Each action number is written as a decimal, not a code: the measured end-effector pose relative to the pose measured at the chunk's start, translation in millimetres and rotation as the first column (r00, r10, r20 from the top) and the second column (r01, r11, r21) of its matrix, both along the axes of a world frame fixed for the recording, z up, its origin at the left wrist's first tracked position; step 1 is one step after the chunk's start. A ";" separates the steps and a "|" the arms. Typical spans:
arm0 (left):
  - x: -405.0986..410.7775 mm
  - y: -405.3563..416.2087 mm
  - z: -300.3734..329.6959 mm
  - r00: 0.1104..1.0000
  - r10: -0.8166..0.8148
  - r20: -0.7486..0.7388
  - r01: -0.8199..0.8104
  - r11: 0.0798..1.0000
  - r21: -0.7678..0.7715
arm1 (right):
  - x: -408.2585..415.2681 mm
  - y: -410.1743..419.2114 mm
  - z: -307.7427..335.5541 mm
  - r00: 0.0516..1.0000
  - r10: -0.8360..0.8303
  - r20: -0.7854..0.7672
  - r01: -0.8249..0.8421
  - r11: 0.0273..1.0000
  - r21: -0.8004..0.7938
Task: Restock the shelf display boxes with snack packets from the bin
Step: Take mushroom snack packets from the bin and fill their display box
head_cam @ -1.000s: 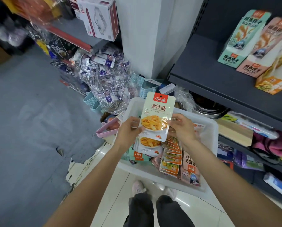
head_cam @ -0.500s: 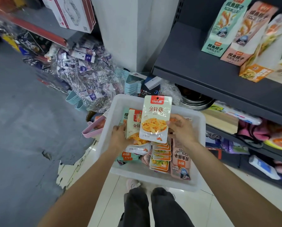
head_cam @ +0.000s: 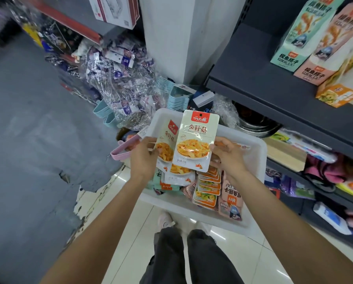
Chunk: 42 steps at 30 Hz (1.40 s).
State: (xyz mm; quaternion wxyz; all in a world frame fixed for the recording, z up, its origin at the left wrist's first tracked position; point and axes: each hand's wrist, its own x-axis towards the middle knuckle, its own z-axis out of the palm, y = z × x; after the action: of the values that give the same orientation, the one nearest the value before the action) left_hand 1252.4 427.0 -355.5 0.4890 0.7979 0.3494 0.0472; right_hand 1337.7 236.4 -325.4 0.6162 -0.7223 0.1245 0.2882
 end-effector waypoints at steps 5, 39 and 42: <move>0.7 20.5 30.9 0.982 0.084 0.168 -0.057 0.986 -0.158 | 0.9 6.1 20.6 1.000 -0.015 -0.005 0.016 0.996 0.084; 260.5 -415.2 197.5 0.790 -0.475 0.387 0.551 0.827 -0.110 | 169.9 -420.7 171.2 0.833 -0.388 0.395 0.328 0.921 0.211; 294.1 -419.1 203.3 0.735 -0.526 0.429 0.572 0.820 0.026 | 199.1 -425.6 177.3 0.805 -0.403 0.435 0.340 0.915 0.219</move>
State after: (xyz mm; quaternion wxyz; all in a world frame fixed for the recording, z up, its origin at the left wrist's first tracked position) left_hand 1546.5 7.9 -152.2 0.5861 0.8085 -0.0125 0.0514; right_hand 1536.8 -189.2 -148.1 0.7178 -0.6901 0.0911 -0.0149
